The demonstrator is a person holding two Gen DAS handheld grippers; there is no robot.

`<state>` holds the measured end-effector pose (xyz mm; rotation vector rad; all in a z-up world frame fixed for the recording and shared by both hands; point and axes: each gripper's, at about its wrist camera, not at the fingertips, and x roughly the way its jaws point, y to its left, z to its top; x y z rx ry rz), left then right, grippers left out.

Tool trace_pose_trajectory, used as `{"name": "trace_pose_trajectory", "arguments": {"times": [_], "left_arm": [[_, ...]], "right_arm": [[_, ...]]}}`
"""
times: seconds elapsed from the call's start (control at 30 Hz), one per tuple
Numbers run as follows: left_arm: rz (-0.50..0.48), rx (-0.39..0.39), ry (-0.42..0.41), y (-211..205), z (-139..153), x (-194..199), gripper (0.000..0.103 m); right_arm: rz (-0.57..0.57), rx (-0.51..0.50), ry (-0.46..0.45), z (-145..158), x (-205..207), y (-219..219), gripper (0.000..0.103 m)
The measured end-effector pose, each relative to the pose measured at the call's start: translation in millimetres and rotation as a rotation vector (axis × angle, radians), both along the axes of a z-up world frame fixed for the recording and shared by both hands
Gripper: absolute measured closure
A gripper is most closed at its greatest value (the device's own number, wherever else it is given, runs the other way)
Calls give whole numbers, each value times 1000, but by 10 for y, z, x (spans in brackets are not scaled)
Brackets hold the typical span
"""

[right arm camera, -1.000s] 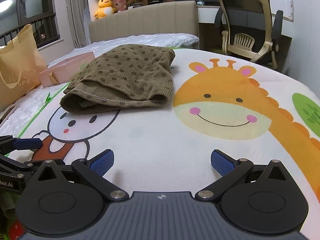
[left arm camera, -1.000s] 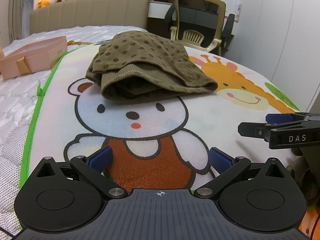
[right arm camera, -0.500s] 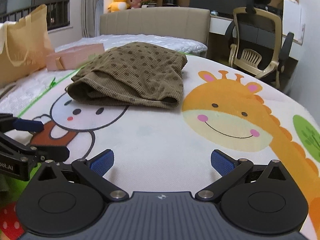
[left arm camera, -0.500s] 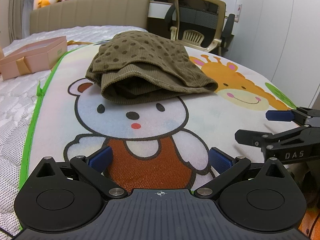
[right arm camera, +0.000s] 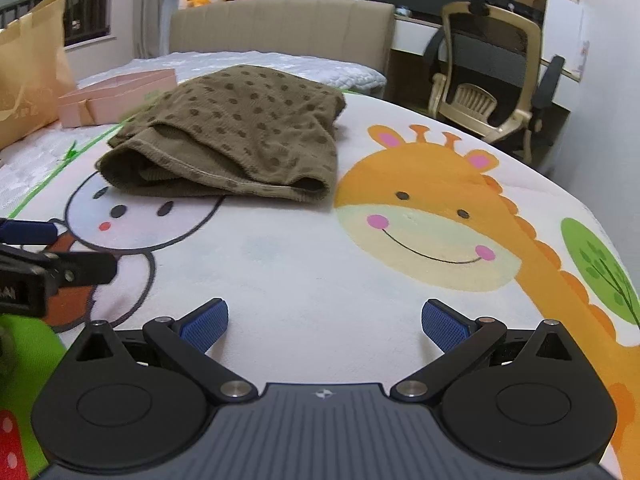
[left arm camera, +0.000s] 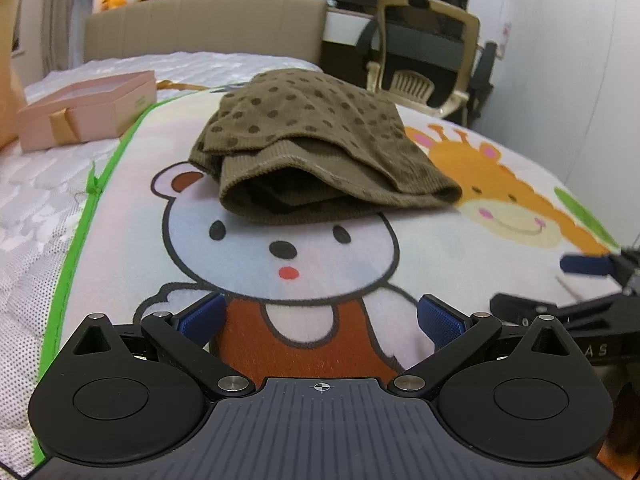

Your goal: Fold clothes

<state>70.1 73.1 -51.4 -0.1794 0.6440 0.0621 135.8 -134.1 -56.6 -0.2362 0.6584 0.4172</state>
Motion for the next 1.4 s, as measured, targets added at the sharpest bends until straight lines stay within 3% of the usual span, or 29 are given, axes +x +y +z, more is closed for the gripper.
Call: {"name": "trace_pose_trajectory", "arguments": {"times": [0.57,1.4], "left_arm": [[-16,30,16,-38,-10,35,0],[-16,40,22,-35,-10,62,0]], "right_arm": [[-48,54,55,-27,78,-94,0],[-30,70,36,-46,64,-116,0]]}}
